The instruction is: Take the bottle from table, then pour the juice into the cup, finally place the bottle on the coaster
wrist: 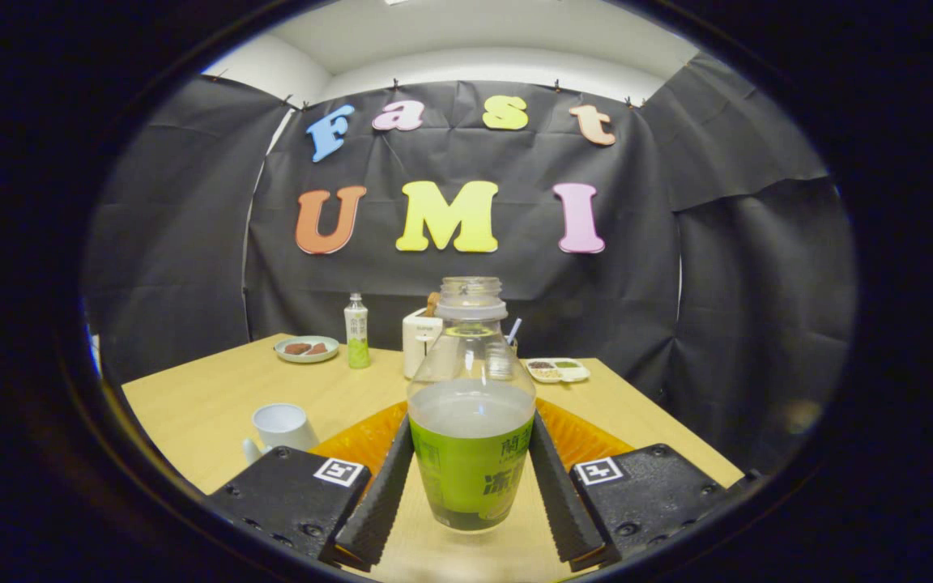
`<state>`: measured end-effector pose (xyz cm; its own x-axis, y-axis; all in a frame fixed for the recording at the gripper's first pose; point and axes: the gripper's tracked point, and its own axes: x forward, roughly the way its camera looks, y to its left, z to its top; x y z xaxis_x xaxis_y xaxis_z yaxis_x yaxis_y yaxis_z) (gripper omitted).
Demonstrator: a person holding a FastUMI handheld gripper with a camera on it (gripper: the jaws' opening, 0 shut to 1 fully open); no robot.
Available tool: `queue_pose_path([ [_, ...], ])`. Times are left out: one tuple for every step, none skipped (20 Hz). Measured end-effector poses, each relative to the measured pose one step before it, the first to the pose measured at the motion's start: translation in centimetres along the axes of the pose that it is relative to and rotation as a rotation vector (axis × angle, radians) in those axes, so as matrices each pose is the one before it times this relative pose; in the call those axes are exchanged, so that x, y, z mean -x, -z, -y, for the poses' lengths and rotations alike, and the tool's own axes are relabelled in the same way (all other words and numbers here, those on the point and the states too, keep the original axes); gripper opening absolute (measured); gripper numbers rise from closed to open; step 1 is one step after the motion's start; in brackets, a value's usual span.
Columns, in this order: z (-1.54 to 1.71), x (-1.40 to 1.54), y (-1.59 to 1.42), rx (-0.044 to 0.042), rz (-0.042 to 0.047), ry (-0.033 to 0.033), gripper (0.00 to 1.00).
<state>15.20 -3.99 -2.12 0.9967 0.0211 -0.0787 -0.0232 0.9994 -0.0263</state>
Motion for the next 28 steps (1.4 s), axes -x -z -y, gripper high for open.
queue_pose_path([
  [0.136, 0.506, -0.758, 0.00459, 0.00857, -0.00042, 0.80],
  [0.129, 0.381, -0.655, 0.01453, 0.00596, 0.00350, 0.80],
  [0.201, 0.194, -0.538, 0.01616, 0.00462, 0.00444, 0.80],
  [0.212, 0.167, -0.627, 0.02442, 0.00523, 0.00744, 0.80],
  [0.234, 0.152, -0.600, 0.02521, 0.00535, 0.00766, 0.80],
  [0.220, -0.058, -0.392, 0.02457, 0.00628, 0.00650, 0.80],
  [0.419, -0.161, -0.340, 0.02972, -0.00062, 0.01619, 0.80],
  [0.319, -0.262, -0.163, 0.02569, -0.00125, 0.01340, 0.80],
  [0.183, -0.286, 0.019, 0.03146, -0.01267, 0.01209, 0.80],
  [0.054, -0.269, 0.018, 0.03226, -0.00954, 0.01256, 0.80],
  [0.206, -0.272, -0.051, 0.03008, -0.00974, 0.02071, 0.80],
  [0.088, -0.411, -0.217, 0.03404, -0.00666, 0.01542, 0.80],
  [0.035, -0.375, -0.123, 0.03230, -0.00426, 0.01456, 0.80],
  [-0.089, -0.342, -0.182, 0.02511, 0.00053, 0.00987, 0.80],
  [-0.180, -0.385, -0.034, 0.02644, -0.00919, 0.00956, 0.80],
  [-0.206, -0.491, 0.111, 0.02755, -0.00714, 0.00915, 0.80],
  [-0.330, -0.295, -0.129, 0.02774, -0.00231, 0.00593, 0.80],
  [-0.419, -0.422, -0.130, 0.03048, 0.00004, 0.00691, 0.80],
  [-0.467, -0.308, -0.113, 0.04038, -0.00212, 0.00662, 0.80],
  [-0.483, -0.321, -0.247, 0.03799, 0.00330, 0.00495, 0.80],
  [-0.377, -0.327, -0.152, 0.03052, 0.00214, 0.01011, 0.81],
  [-0.436, -0.058, -0.171, 0.02373, 0.00402, 0.00563, 0.81],
  [-0.548, -0.215, -0.264, 0.02326, 0.00655, -0.00105, 0.80],
  [-0.601, -0.126, -0.266, 0.02128, 0.00839, -0.00078, 0.81],
  [-0.364, -0.193, -0.308, 0.02303, 0.01306, 0.00683, 0.81],
  [-0.279, -0.291, -0.192, 0.02566, 0.00454, 0.00787, 0.81],
  [-0.337, -0.177, 0.021, 0.02785, 0.00042, 0.00569, 0.81],
  [-0.442, -0.253, 0.050, 0.02298, -0.00229, 0.00144, 0.81],
])
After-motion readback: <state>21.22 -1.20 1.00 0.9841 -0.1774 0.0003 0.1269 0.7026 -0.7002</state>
